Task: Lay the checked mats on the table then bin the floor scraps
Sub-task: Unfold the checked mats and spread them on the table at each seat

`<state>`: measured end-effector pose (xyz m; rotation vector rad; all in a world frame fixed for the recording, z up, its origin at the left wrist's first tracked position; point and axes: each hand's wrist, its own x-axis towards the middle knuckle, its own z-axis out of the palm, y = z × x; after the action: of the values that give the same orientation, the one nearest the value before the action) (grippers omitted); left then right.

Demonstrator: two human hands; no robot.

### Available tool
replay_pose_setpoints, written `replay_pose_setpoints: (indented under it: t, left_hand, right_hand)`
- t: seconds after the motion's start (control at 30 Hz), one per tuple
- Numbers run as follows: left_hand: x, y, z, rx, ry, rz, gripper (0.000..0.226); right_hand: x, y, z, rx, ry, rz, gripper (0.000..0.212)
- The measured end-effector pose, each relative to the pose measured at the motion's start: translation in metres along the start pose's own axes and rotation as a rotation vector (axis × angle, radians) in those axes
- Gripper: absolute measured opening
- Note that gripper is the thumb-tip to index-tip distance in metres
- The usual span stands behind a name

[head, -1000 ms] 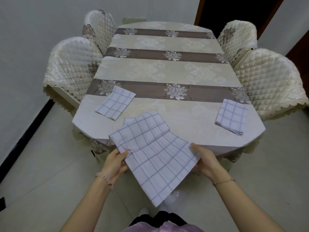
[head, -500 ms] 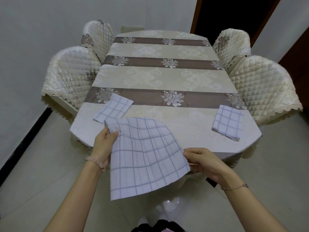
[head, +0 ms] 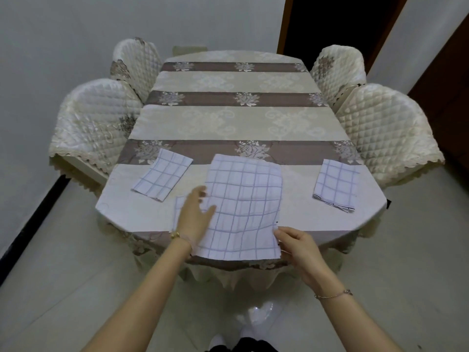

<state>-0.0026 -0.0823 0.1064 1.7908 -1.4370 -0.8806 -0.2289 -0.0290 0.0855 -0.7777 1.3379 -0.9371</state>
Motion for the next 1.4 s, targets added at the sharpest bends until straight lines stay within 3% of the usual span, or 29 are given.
replay_pose_setpoints:
  t: [0.1, 0.23, 0.37, 0.57, 0.83, 1.0, 1.17, 1.4]
  left_hand:
    - [-0.04, 0.006, 0.036, -0.027, -0.259, 0.091, 0.046]
    - [-0.056, 0.003, 0.067, -0.063, -0.359, 0.049, 0.051]
    - [-0.054, 0.001, 0.07, -0.103, -0.266, 0.051, 0.014]
    - [-0.031, -0.009, 0.034, -0.408, -0.043, -0.095, 0.017]
    - [-0.003, -0.094, -0.053, -0.837, 0.301, -0.438, 0.021]
    - [-0.01, -0.142, -0.086, -0.892, 0.357, -0.558, 0.015]
    - [-0.014, -0.149, -0.103, -0.872, 0.288, -0.665, 0.02]
    - [-0.006, -0.148, -0.115, -0.611, 0.27, -0.628, 0.017]
  right_hand:
    - [0.002, 0.007, 0.008, -0.021, -0.008, 0.018, 0.019]
    - [0.004, 0.009, 0.013, -0.026, -0.02, 0.03, 0.016]
    - [0.004, 0.012, 0.01, -0.05, -0.055, 0.031, 0.015]
    - [0.009, 0.019, -0.011, -0.019, 0.062, 0.055, 0.015]
    - [0.023, 0.028, -0.043, -0.052, 0.211, 0.081, 0.014]
    - [0.039, 0.033, -0.056, -0.165, 0.252, 0.13, 0.019]
    - [0.049, 0.023, -0.056, -0.27, 0.228, 0.13, 0.013]
    - [0.064, 0.003, -0.043, -0.303, 0.241, 0.088, 0.012]
